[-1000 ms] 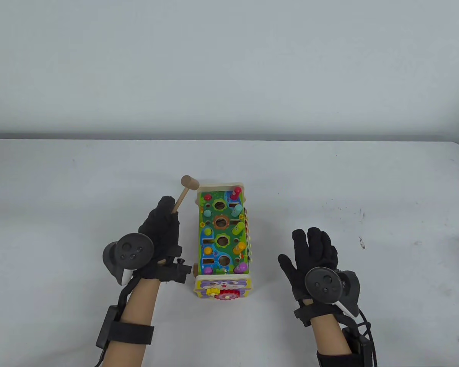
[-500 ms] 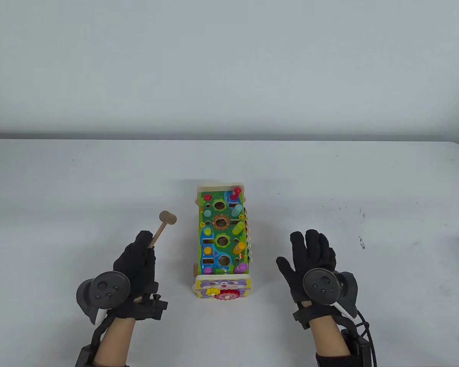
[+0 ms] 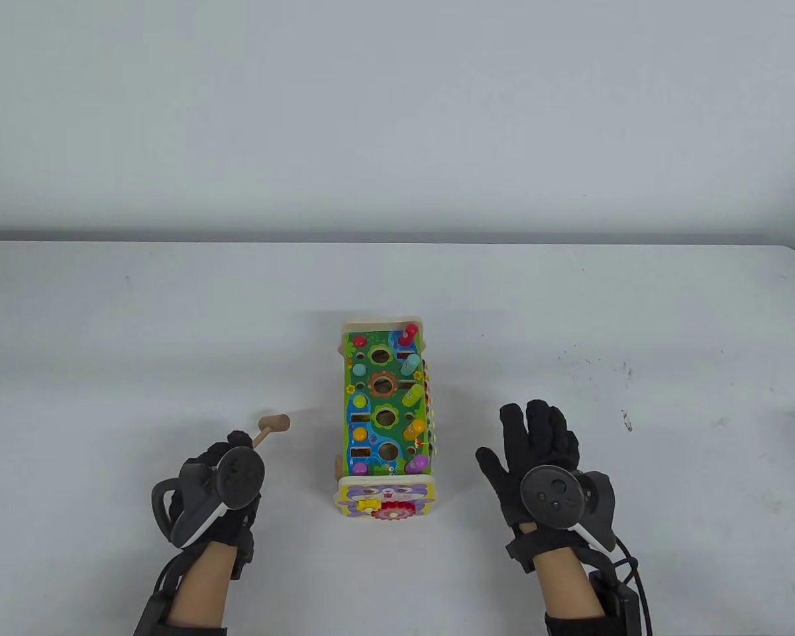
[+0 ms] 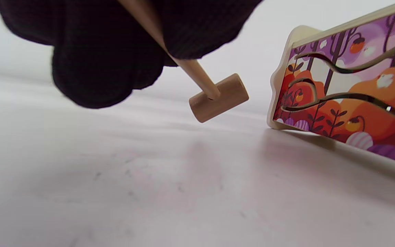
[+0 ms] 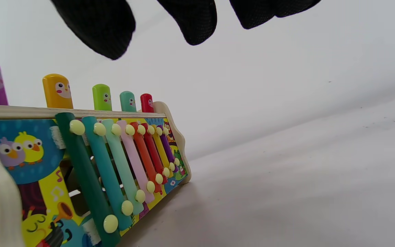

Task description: Whack-a-mole

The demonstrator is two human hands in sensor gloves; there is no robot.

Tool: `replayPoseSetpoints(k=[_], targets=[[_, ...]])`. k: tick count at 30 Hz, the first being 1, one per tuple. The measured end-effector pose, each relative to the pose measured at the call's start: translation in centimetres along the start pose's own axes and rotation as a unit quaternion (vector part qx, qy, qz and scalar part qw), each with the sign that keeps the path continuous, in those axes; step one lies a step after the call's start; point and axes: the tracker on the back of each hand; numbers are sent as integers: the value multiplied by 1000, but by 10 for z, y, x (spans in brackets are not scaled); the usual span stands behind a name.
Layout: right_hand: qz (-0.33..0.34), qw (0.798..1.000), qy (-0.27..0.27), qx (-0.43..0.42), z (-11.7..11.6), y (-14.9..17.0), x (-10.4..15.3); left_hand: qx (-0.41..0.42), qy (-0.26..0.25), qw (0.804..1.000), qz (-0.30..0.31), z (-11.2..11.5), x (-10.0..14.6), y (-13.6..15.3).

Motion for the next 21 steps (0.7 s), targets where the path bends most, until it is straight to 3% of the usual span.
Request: replayPoseSetpoints(k=[21], targets=[[-5, 1000, -9, 3, -2, -2, 0, -57, 107, 992, -27, 22, -8, -8]])
Point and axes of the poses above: the tracker on the back of each hand, its own y axis roughly to the little-finger side, its own x axis roughly from the fingertips to the wrist, z = x × y, and after that the axes turned 4 degrees about x, right-handed
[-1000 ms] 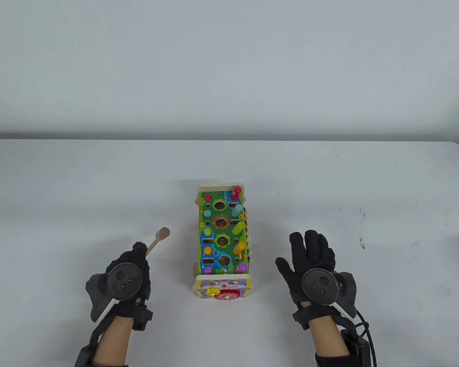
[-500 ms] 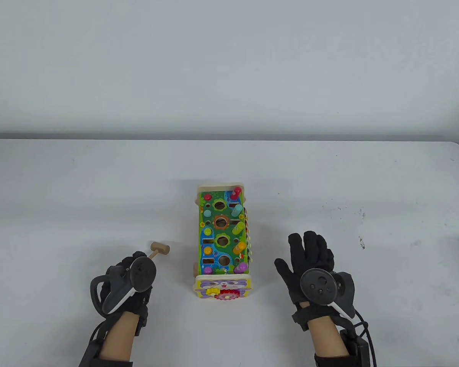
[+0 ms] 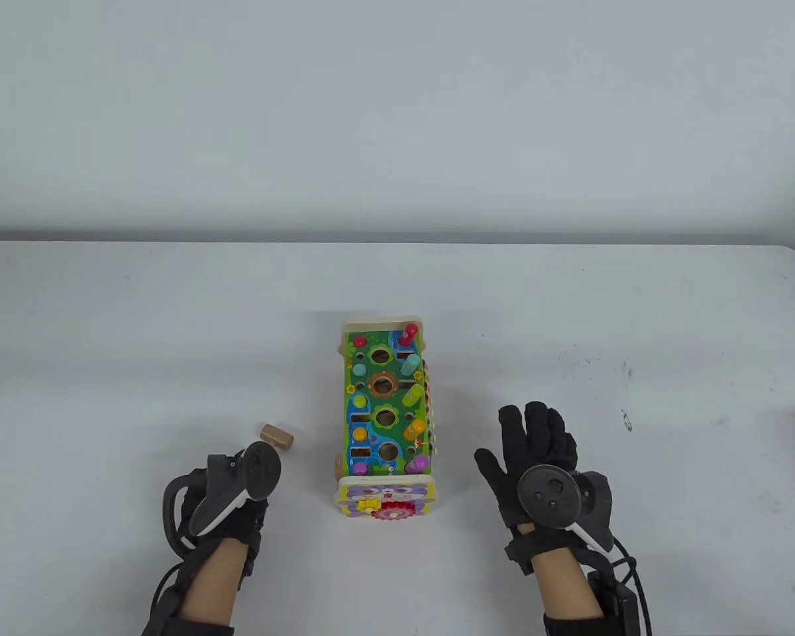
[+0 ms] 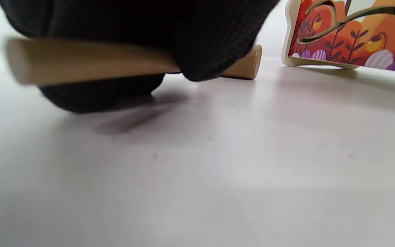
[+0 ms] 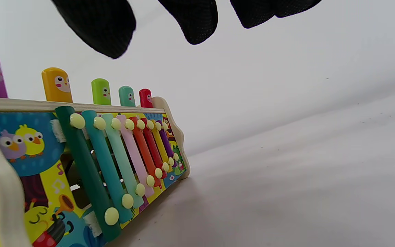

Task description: Whack-a-mole

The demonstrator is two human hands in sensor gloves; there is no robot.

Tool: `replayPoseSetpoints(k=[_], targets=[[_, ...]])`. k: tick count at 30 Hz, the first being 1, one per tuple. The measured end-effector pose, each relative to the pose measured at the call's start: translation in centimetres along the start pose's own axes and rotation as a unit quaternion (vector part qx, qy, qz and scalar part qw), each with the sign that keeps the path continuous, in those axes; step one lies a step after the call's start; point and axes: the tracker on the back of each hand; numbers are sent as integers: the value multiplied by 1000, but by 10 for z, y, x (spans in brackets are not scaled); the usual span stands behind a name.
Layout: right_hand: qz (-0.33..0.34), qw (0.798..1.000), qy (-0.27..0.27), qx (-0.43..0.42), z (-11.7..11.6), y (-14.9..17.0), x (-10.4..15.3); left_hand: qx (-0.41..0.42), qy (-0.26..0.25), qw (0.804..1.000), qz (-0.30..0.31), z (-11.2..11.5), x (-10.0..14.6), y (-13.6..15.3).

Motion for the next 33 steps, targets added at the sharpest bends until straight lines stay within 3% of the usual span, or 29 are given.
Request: replayPoseSetpoints(k=[17, 20, 24, 28, 30, 33], targets=[[-2, 1000, -4, 5, -1, -1, -1, 30, 24, 999, -6, -4, 3, 2], [-1, 1000, -3, 6, 0, -1, -1, 53, 0, 999, 9, -13, 9, 3], [6, 1000, -4, 9, -1, -2, -2, 93, -90, 990, 52, -28, 25, 2], [21, 1000, -8, 17, -3, -7, -1, 140, -179, 966, 122, -41, 46, -8], [29, 999, -8, 21, -4, -10, -1, 145, -188, 959, 158, -44, 52, -15], [39, 999, -15, 19, -5, -13, -1, 128, -161, 959, 195, -43, 57, -27]])
Point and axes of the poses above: the tracker on the back of each hand, its own y axis roughly to the little-finger side, its own x axis roughly from the fingertips to the wrist, z = x × y, and after that the axes turned 4 degrees about x, right-handed
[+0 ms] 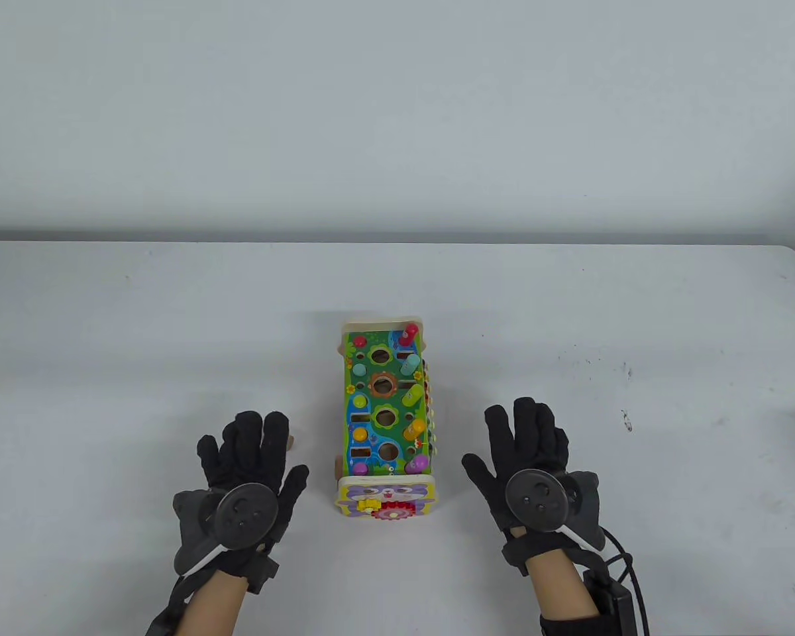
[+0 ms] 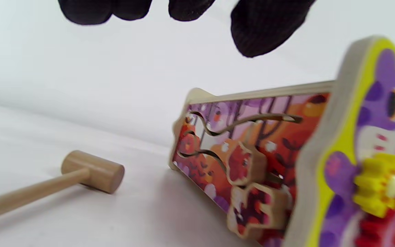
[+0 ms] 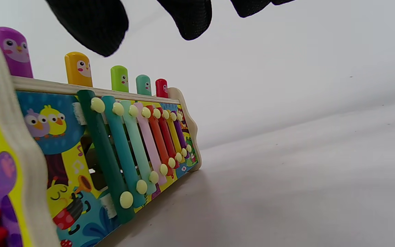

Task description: Whack-a-mole

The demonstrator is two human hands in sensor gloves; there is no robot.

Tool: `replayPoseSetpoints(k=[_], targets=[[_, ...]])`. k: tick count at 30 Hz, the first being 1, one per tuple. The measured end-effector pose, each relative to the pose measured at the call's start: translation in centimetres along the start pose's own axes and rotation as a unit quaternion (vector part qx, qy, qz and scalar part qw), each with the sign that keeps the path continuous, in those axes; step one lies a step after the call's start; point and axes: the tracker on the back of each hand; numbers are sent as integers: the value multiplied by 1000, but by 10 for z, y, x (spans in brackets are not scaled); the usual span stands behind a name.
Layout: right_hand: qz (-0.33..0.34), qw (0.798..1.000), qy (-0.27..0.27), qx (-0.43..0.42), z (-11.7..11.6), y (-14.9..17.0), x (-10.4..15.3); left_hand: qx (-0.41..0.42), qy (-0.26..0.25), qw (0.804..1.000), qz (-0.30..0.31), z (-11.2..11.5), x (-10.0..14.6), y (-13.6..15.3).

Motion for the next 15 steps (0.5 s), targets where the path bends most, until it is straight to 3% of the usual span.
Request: replayPoseSetpoints(k=[6, 15], targets=[[13, 1000, 5, 8, -1, -3, 0, -14, 50, 998, 24, 9, -3, -10], [12, 1000, 4, 8, -1, -2, 0, -17, 53, 998, 29, 11, -2, -12]])
Point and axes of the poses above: the tracker on the back of each hand, its own y axis roughly to the little-finger side, its own x axis roughly from the fingertips to the wrist, z = x × y, and after that the axes turned 4 degrees about x, right-handed
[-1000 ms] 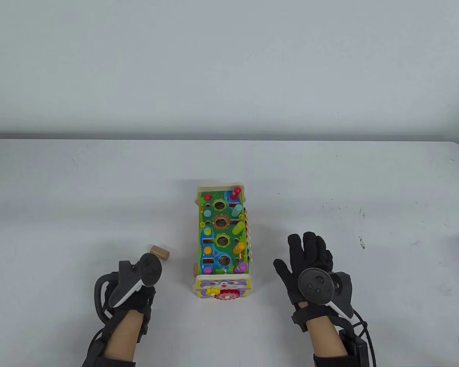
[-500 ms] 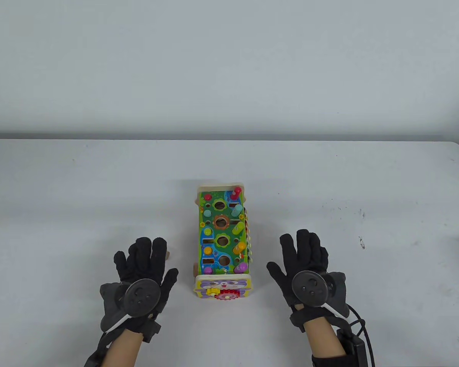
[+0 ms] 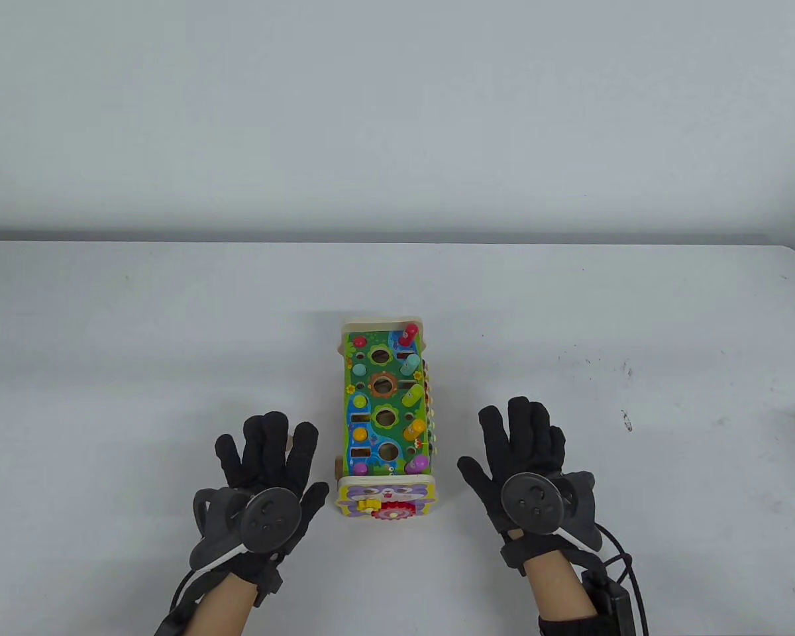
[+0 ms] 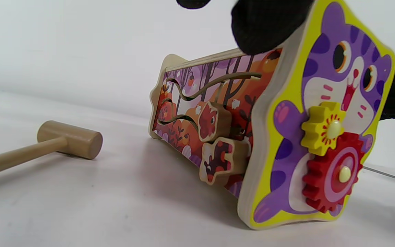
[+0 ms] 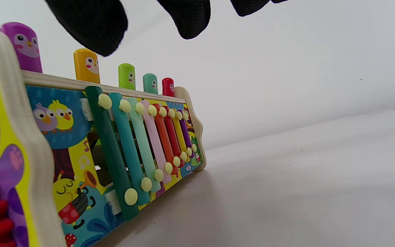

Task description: Whack-a-mole

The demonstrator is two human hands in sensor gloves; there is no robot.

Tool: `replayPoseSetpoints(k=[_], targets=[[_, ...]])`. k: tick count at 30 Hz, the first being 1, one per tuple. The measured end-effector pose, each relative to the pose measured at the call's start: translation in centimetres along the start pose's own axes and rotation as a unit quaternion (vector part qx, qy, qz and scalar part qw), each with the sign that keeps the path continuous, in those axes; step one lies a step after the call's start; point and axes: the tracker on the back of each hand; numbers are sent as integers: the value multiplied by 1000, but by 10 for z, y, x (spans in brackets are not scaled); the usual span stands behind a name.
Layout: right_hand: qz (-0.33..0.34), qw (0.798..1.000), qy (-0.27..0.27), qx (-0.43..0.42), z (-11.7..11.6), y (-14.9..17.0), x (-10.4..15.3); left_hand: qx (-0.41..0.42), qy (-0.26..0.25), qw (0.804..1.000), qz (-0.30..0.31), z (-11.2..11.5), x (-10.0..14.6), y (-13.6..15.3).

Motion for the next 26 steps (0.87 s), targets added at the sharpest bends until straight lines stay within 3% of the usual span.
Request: replayPoseSetpoints(k=[26], targets=[[-12, 1000, -9, -11, -1, 1, 1, 21, 15, 1000, -3, 2, 0, 0]])
Point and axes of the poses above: the tracker on the back of each hand, its own y axis roughly to the little-finger side, its own x axis roughly from the fingertips to the wrist, z = x × y, and after that the axes turned 4 degrees about x, right-handed
